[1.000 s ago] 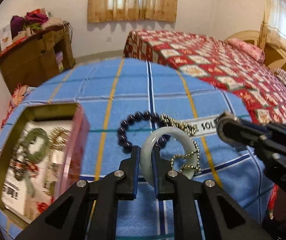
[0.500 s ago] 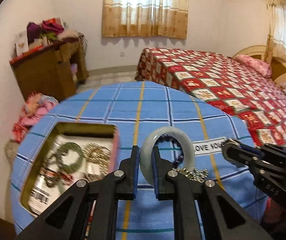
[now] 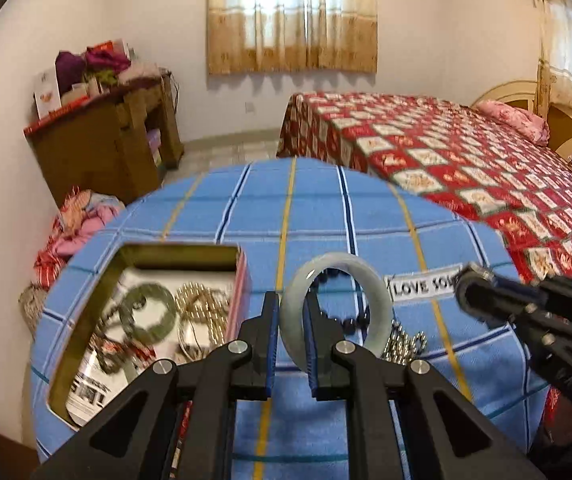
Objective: Organize jewelry
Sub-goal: 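Lift the jade bangle and watch with both tools and carry them over the tin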
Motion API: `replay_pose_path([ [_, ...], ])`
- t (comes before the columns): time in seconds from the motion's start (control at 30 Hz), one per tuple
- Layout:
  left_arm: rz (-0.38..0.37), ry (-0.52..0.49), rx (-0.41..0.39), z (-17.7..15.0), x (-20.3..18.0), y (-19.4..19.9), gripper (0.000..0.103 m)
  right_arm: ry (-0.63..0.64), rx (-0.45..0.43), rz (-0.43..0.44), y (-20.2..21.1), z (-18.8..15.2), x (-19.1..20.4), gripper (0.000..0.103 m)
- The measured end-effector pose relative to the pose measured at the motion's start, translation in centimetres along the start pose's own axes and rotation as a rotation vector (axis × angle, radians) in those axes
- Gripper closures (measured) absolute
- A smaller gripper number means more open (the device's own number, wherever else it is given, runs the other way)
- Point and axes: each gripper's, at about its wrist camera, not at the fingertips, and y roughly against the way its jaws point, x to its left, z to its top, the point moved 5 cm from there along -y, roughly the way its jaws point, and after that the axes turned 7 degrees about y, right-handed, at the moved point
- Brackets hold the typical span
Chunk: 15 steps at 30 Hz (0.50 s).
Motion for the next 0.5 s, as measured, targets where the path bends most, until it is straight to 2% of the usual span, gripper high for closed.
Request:
replay_pose_path([
  [0.27, 0.005, 0.042, -0.052, 1.2, 1.7, 1.8, 0.092, 0.037, -0.011, 0.036, -0.2, 1.6, 1.6, 0.092],
  [0.5, 0.056, 0.108, -0.097, 2.3, 5.5, 3.6, 0.092, 0.114, -0.036, 0.088, -0.5, 4.3, 4.7, 0.092],
])
